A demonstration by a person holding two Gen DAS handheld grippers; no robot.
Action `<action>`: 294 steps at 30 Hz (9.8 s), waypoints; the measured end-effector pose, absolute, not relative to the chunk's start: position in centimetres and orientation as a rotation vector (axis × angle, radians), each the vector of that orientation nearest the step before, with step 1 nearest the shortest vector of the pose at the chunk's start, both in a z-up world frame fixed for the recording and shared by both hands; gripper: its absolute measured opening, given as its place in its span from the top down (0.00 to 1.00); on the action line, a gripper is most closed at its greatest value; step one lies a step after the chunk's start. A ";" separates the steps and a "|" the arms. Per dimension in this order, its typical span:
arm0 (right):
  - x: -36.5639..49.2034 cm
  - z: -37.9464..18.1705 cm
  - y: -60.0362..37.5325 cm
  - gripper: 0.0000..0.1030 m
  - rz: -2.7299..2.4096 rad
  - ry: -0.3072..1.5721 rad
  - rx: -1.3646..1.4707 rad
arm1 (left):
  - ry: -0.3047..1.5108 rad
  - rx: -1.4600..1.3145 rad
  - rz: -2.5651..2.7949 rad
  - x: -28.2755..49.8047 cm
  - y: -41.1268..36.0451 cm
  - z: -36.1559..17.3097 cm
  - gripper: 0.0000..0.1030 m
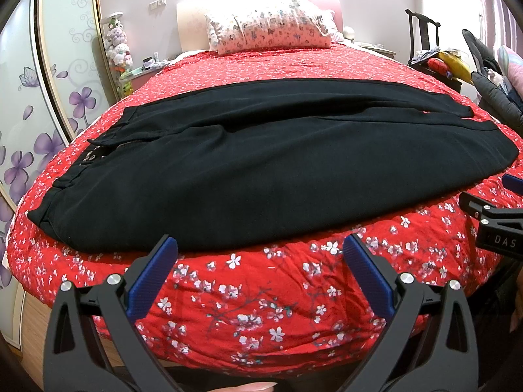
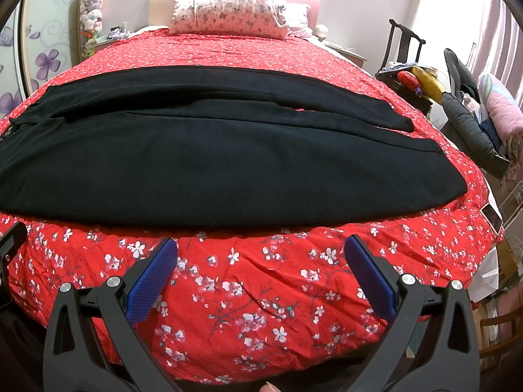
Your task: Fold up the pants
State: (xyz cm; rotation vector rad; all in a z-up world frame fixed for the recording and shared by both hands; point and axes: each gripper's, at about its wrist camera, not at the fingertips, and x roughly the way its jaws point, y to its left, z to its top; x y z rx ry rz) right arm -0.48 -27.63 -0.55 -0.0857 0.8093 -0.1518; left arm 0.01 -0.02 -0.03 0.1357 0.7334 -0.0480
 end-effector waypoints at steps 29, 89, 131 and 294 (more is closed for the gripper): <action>-0.5 -0.6 -27.8 0.01 -0.150 0.811 -0.083 | 0.737 0.134 -0.048 0.0 0.0 0.0 0.02; 6.0 6.0 -44.0 0.01 0.034 0.618 0.367 | 0.505 -0.085 -0.015 4.1 1.6 6.6 0.02; 35.5 -0.9 -64.6 0.79 -0.329 0.792 0.361 | 0.590 -0.189 -0.031 15.6 0.6 2.6 0.02; 5.0 -2.0 -47.7 0.96 0.076 0.670 1.010 | 0.670 -0.958 0.115 1.5 22.8 -0.4 0.71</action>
